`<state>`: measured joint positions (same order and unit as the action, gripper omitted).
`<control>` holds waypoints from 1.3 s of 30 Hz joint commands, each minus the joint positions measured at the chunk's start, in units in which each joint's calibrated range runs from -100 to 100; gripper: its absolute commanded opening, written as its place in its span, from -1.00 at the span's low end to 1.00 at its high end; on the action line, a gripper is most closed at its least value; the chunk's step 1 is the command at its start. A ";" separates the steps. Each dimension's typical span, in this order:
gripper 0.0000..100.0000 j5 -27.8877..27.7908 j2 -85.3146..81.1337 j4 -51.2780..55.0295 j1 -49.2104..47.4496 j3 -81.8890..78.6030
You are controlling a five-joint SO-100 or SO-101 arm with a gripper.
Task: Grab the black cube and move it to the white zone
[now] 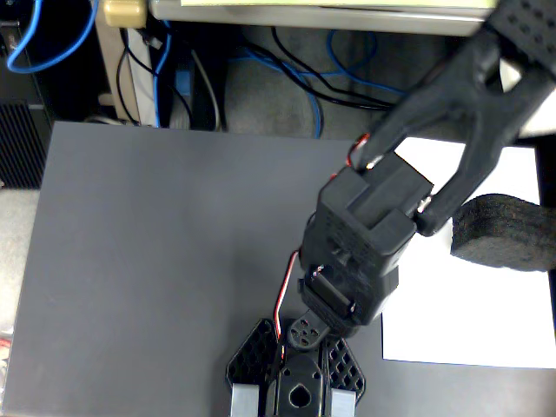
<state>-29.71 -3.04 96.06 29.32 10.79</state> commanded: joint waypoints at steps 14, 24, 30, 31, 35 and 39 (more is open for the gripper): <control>-0.97 14.10 -33.46 3.16 -5.04 18.41; -0.97 20.49 -51.60 3.42 -21.45 15.60; -0.97 22.28 -80.08 0.51 -29.32 -15.32; -0.97 22.80 -83.77 0.08 -30.65 -18.86; -0.97 24.21 -96.96 -0.09 -30.87 -28.92; -0.97 25.31 -96.54 -6.78 -33.37 -43.06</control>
<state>-5.17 -99.33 94.95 -1.40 -22.85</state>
